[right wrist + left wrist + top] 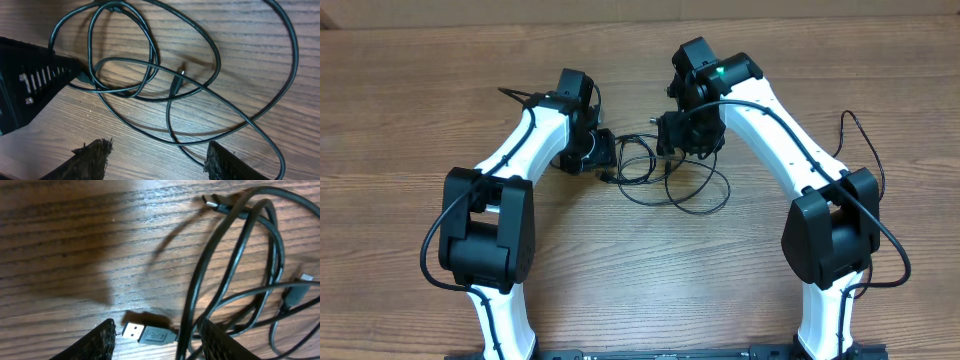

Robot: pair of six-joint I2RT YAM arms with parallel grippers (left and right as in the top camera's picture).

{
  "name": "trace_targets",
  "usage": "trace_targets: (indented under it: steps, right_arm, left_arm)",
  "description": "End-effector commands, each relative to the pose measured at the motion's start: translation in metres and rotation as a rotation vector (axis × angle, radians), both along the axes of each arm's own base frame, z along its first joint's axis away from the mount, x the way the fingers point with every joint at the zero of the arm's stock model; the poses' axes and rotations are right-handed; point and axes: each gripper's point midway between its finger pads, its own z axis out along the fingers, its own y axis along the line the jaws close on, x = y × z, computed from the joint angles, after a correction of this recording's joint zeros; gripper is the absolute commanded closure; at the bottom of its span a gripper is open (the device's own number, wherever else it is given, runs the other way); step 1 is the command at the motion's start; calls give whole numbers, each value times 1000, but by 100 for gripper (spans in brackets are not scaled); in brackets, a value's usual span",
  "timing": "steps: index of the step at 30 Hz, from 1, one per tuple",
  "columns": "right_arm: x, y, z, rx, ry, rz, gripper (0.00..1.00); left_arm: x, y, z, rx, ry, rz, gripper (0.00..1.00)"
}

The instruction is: Untangle cables

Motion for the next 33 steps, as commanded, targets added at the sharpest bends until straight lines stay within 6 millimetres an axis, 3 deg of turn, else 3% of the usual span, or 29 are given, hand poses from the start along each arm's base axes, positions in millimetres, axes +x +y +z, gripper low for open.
trace_targets:
  steps: [1,5,7,15,22,25,29,33]
  right_arm:
    - [0,3,5,19,-14,3,37]
    - [1,4,5,21,-18,3,37]
    - [1,4,5,20,-17,3,36]
    - [2,4,5,23,-22,2,34]
    - [5,20,8,114,-24,10,35]
    - [0,33,8,196,9,11,44]
    - [4,35,-8,210,35,-95,49]
    - [0,44,-23,272,64,-118,50]
  left_arm:
    - [-9,-5,-12,9,26,12,45]
    - [-11,-9,-17,7,26,16,48]
    - [-12,-10,-17,6,26,13,64]
    - [-9,-10,-16,-7,17,0,96]
    - [-14,-26,-1,-101,2,-170,96]
    - [-16,-34,9,-164,-11,-251,96]
    - [-17,-50,24,-272,-60,-372,96]
    - [-16,-49,23,-261,-66,-371,96]
